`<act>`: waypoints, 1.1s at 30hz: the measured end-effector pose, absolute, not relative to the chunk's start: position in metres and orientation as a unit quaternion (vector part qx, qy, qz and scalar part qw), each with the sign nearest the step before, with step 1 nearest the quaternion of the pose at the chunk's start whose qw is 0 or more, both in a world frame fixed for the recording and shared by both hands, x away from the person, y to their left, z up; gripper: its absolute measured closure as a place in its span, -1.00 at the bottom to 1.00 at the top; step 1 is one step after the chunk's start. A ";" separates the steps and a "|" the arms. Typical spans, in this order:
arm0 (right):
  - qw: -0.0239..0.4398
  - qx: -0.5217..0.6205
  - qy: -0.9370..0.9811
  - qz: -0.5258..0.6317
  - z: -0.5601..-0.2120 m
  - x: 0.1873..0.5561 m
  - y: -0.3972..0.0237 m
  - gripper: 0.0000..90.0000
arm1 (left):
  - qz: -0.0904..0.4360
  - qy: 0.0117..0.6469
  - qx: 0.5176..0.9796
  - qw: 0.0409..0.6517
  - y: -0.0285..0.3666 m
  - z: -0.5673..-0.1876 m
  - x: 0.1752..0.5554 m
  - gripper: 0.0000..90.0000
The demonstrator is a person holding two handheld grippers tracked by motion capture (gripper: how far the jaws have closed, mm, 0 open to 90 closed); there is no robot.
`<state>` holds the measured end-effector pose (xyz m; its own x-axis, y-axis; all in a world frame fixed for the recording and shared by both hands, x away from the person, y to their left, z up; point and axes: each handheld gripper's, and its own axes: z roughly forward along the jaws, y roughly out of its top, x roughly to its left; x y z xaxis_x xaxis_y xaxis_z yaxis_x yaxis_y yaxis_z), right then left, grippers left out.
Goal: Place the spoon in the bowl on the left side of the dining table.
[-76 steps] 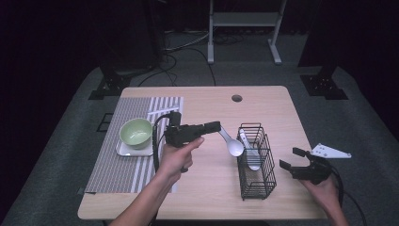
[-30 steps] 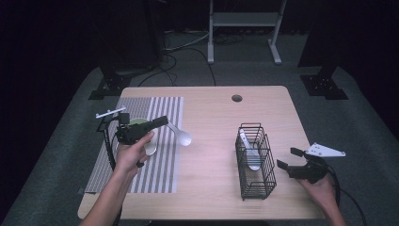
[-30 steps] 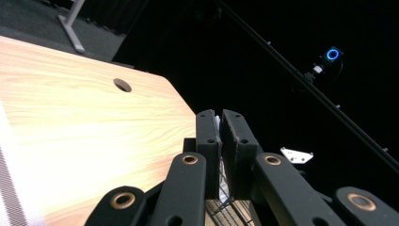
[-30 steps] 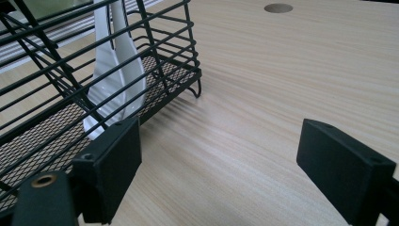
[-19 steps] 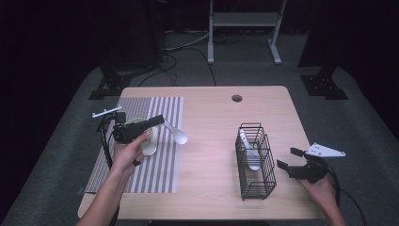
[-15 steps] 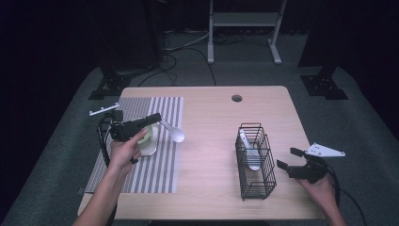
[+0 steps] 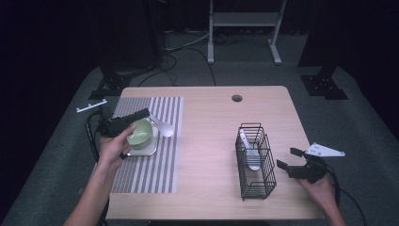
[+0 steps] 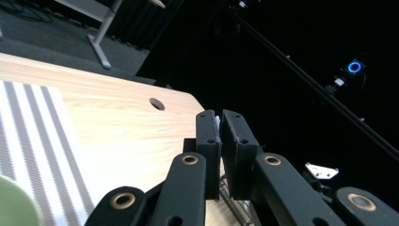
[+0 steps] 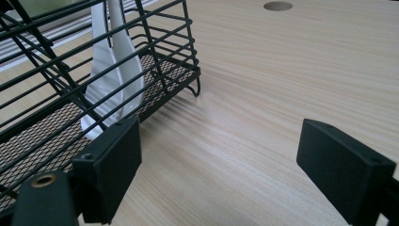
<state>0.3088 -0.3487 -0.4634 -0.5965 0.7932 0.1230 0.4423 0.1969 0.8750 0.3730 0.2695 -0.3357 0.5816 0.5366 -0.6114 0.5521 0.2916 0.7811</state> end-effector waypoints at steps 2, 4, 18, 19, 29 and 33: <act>0.182 0.410 0.752 0.483 -0.464 0.309 -0.349 -0.70 | -0.003 0.462 0.591 0.662 0.275 -0.336 0.374 0.91; 0.182 0.409 0.753 0.482 -0.464 0.310 -0.349 -0.70 | 0.001 0.465 0.589 0.661 0.280 -0.336 0.374 0.91; 0.184 0.409 0.751 0.484 -0.462 0.310 -0.349 -0.70 | 0.022 0.488 0.569 0.662 0.308 -0.341 0.377 0.91; 0.184 0.408 0.751 0.484 -0.462 0.310 -0.349 -0.70 | 0.025 0.489 0.569 0.661 0.310 -0.341 0.377 0.91; 0.184 0.409 0.752 0.484 -0.462 0.310 -0.349 -0.70 | 0.044 0.510 0.551 0.658 0.332 -0.344 0.378 0.91; 0.184 0.410 0.752 0.482 -0.463 0.310 -0.349 -0.70 | 0.049 0.519 0.541 0.661 0.343 -0.347 0.378 0.91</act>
<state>0.3102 -0.3490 -0.4629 -0.5957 0.7943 0.1196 0.4398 0.1979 0.8760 0.3782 0.3428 -0.3466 0.4575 0.6247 -0.6328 0.4965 0.4109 0.7646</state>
